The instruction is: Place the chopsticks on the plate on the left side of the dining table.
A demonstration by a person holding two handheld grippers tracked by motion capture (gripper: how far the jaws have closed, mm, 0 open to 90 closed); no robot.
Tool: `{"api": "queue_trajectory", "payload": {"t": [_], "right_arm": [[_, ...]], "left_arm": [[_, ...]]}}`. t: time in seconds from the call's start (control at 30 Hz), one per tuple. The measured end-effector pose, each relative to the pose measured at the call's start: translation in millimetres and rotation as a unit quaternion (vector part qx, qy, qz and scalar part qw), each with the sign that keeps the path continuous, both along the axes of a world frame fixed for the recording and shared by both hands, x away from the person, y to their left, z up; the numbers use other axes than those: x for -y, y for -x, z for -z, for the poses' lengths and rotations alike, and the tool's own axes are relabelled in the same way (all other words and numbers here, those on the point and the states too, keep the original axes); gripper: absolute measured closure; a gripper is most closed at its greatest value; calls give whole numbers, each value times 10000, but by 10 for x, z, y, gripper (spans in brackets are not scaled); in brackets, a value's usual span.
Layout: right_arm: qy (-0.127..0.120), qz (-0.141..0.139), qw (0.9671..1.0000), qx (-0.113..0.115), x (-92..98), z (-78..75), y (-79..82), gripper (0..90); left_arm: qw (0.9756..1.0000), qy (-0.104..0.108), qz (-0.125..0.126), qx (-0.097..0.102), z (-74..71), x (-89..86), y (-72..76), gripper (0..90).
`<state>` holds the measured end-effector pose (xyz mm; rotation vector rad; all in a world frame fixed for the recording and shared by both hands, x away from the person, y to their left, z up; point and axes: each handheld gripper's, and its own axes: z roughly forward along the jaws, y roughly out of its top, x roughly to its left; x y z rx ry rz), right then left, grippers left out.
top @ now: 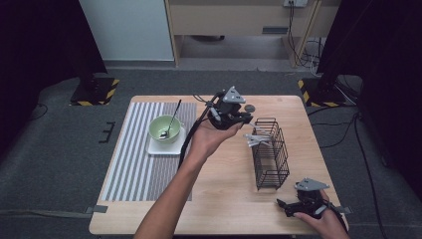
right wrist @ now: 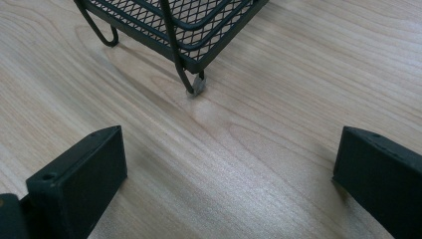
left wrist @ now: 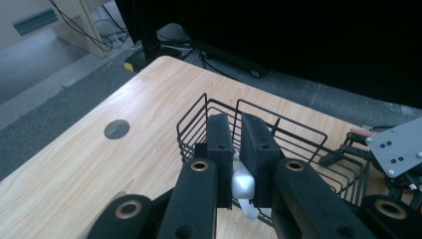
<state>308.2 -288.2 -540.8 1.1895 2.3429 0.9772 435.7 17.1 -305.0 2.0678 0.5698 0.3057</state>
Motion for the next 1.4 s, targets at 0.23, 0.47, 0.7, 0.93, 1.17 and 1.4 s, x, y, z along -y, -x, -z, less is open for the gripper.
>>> {"api": "queue_trajectory", "payload": {"t": [0.23,0.47,0.7,0.93,1.17,1.4], "right_arm": [[7,-6,10000,1,1,0,0,3],[10,-2,10000,0,2,0,3,3],[9,-3,10000,1,2,0,3,3],[9,-4,10000,1,2,0,2,3],[9,-2,10000,1,2,0,3,3],[9,-3,10000,0,2,0,3,3]], "left_arm": [[9998,159,8,124,-92,-120,48,829],[9992,331,-86,195,-172,-282,61,830],[9982,497,-217,268,-249,-482,93,830],[9970,583,-373,360,-324,-697,144,830],[9960,600,-527,392,-352,-829,129,830],[9943,540,-859,337,-223,-1005,-19,830]]}}
